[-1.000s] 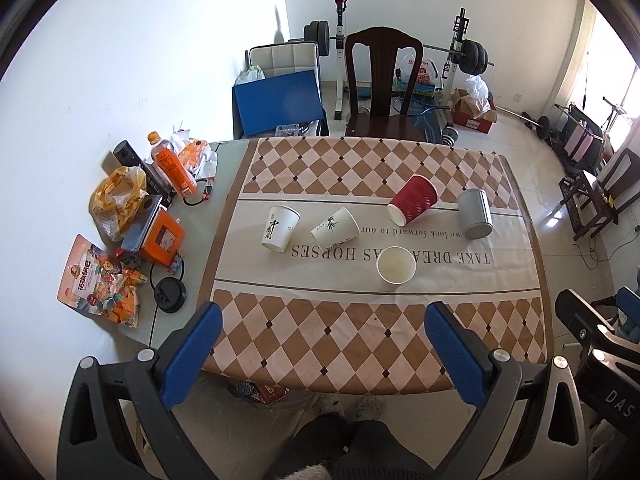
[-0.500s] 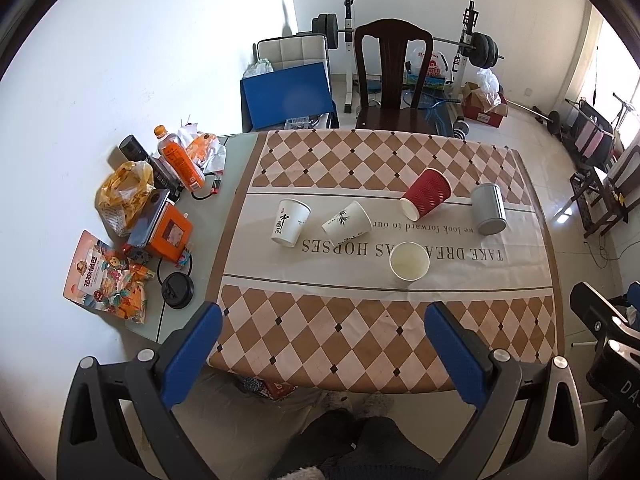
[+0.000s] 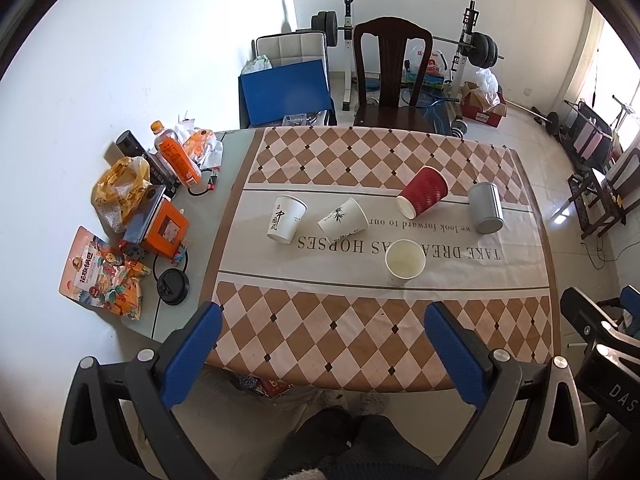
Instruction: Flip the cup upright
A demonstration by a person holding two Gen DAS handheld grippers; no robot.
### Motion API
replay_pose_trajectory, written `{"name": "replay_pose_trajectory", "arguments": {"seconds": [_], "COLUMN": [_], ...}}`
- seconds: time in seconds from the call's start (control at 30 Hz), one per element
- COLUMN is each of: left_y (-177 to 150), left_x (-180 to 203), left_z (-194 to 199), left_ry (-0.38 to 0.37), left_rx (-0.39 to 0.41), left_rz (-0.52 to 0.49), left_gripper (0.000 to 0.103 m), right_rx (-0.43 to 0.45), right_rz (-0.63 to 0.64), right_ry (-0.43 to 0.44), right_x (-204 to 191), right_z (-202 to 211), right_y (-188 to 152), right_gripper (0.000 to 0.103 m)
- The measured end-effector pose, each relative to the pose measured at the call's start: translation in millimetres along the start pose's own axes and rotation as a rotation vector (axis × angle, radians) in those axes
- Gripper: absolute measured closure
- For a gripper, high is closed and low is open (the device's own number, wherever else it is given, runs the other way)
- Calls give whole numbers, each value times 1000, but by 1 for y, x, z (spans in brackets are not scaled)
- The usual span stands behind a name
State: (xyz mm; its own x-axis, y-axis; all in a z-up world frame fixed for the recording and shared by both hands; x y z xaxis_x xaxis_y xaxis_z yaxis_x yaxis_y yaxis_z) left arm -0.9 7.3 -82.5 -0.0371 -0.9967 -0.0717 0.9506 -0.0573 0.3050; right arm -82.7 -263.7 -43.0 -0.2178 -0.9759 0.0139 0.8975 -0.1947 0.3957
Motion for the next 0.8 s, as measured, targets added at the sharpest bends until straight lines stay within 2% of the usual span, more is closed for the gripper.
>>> {"name": "replay_pose_trajectory", "arguments": {"seconds": [0.8], "left_y": [-4], "left_x": [9], "left_z": [-2], "left_ry": [-11], "left_rx": [11], "left_rz": [6], "left_gripper": [0], "right_rx": [-1], "right_rz": [1], "right_ry": [-1], "right_x": [-1], "right_z": [-2], "right_y": [1], "right_gripper": [0]}}
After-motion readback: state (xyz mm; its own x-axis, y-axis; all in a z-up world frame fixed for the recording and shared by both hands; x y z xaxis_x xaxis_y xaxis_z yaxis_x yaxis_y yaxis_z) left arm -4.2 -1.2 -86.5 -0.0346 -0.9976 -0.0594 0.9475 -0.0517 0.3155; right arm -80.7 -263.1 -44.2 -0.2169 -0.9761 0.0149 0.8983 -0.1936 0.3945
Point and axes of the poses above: each gripper's, at about its wrist camera, not at the fingertips, and z roughly against the way its jaws point, x to its right, y to its top, the point moved 8 cm from there along -z, roughly the way its jaws point, and after that the axes turned 10 degrees about -x, right-handed, at the moved point
